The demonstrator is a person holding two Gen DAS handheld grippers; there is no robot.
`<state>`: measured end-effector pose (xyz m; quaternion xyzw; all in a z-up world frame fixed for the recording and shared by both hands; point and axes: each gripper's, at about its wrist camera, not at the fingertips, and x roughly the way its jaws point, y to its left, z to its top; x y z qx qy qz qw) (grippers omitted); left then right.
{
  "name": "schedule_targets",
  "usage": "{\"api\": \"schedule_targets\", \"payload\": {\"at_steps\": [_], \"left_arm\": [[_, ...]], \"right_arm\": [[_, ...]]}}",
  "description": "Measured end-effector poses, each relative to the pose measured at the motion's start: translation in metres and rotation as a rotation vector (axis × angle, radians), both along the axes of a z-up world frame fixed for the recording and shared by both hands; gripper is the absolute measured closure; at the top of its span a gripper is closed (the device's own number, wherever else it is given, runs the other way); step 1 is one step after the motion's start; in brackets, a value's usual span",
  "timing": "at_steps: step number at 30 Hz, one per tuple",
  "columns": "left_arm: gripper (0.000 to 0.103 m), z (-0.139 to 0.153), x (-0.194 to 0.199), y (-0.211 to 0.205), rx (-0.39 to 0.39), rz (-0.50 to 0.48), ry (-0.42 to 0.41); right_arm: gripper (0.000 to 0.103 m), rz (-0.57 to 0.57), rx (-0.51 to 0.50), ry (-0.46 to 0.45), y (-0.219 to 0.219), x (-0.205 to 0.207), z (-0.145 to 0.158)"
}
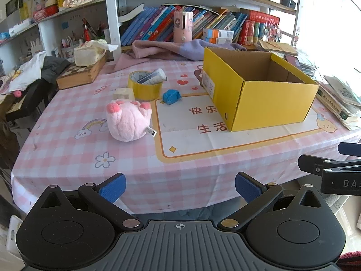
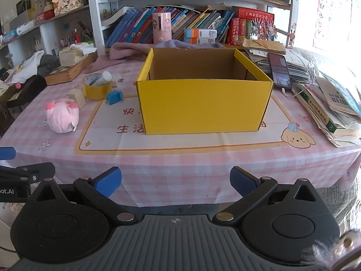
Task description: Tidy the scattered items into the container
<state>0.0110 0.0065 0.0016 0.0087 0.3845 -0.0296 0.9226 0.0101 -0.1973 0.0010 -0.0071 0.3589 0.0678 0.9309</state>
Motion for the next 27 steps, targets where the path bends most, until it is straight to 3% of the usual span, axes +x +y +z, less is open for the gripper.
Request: {"api": "schedule_targets", "payload": {"at_steps": [27], "left_arm": [[0.0, -0.002, -0.005, 0.006, -0.008, -0.008, 0.008]], "right_arm": [[0.0, 0.008, -0.054, 0.01, 0.013, -0.006, -0.001]]}}
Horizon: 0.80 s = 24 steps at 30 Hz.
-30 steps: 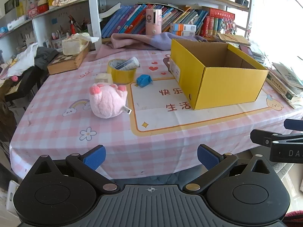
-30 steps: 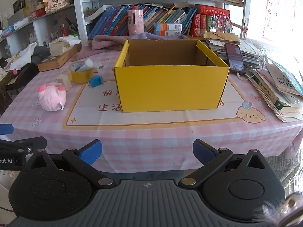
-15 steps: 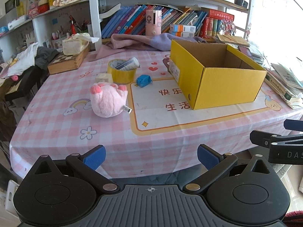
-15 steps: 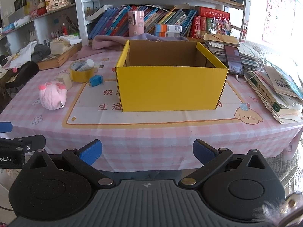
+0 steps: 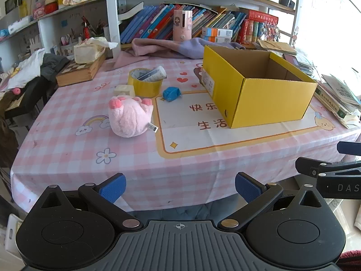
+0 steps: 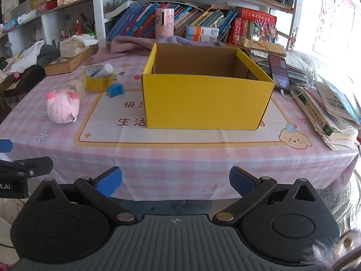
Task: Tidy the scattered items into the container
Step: 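Move the right tool toward the blue block while the left tool approaches the pink plush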
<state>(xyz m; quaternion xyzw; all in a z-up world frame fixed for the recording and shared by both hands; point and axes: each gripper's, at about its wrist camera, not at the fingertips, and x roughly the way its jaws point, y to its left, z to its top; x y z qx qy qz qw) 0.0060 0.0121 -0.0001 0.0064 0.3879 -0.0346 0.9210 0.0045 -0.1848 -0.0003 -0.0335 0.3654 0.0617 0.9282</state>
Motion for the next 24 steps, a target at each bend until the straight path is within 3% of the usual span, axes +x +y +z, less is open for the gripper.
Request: {"api": "schedule_targets", "payload": {"at_steps": [15, 21, 24], "left_arm": [[0.0, 0.006, -0.014, 0.017, -0.011, 0.028, -0.037], [0.0, 0.007, -0.021, 0.019, 0.055, 0.047, -0.051], [0.0, 0.01, -0.026, 0.027, -0.018, 0.041, -0.063]], "right_arm": [[0.0, 0.044, 0.013, -0.026, 0.012, -0.009, 0.008], [0.0, 0.094, 0.013, -0.019, 0.024, -0.006, 0.007], [0.002, 0.135, 0.008, -0.031, 0.031, -0.006, 0.01]]}}
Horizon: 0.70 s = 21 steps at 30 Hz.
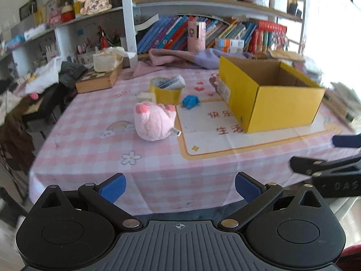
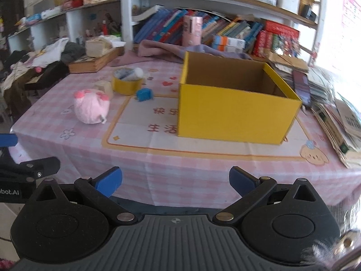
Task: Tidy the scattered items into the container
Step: 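Move the right tool toward the blue block while the left tool approaches the pink plush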
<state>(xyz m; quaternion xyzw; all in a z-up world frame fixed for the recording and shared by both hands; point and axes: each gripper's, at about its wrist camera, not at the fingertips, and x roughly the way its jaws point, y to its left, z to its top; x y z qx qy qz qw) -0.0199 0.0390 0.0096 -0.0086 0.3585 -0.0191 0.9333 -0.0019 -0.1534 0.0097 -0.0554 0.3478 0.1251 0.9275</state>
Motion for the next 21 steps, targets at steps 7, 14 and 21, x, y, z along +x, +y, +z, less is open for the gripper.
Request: {"api": "schedule_targets", "payload": {"at_steps": [7, 14, 21], "left_arm": [[0.0, 0.0, -0.005, 0.01, -0.021, 0.047, 0.011], [0.0, 0.002, -0.008, 0.019, -0.034, 0.061, -0.004], [0.0, -0.001, -0.002, 0.022, -0.025, 0.073, 0.017]], "right_arm": [[0.017, 0.072, 0.017, 0.016, 0.011, 0.003, 0.0], [0.031, 0.122, 0.027, 0.018, 0.022, 0.005, 0.001], [0.036, 0.127, 0.023, 0.013, 0.027, 0.012, 0.001]]}}
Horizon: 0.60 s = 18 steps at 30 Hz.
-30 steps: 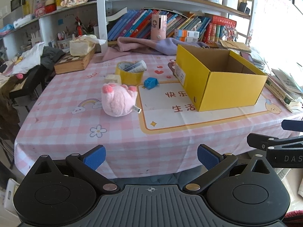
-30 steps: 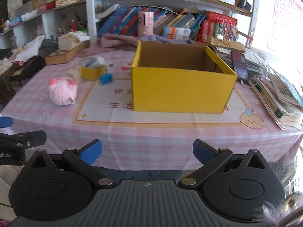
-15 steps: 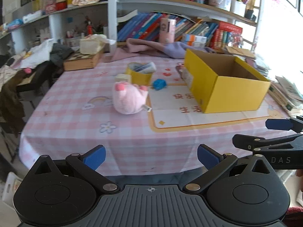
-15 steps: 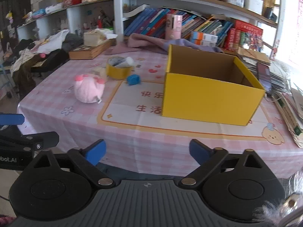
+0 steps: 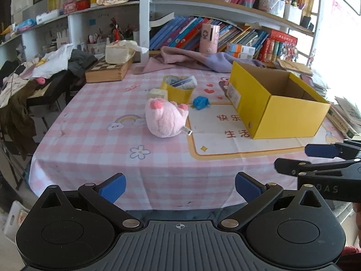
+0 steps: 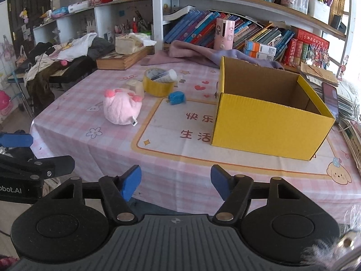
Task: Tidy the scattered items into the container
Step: 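Move the right tool toward the blue block while the left tool approaches the pink plush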
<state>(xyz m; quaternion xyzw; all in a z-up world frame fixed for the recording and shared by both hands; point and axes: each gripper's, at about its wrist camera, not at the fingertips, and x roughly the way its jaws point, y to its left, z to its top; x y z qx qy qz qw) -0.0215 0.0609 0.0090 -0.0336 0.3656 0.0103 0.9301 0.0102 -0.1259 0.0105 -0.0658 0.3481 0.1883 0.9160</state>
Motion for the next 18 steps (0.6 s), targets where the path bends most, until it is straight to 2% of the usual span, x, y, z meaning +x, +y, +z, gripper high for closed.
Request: {"api": "schedule_targets", "payload": {"at_steps": [4, 11, 18], "left_arm": [[0.0, -0.001, 0.003, 0.003, -0.01, 0.003, 0.006], [0.0, -0.003, 0.013, 0.001, -0.011, -0.009, -0.003], [0.001, -0.007, 0.029, -0.002, 0.015, -0.028, -0.003]], "right_arm": [[0.038, 0.005, 0.006, 0.003, 0.003, 0.006, 0.0], [0.048, 0.041, 0.007, 0.007, 0.006, 0.016, -0.001], [0.048, 0.034, 0.005, 0.005, 0.006, 0.028, -0.007]]}}
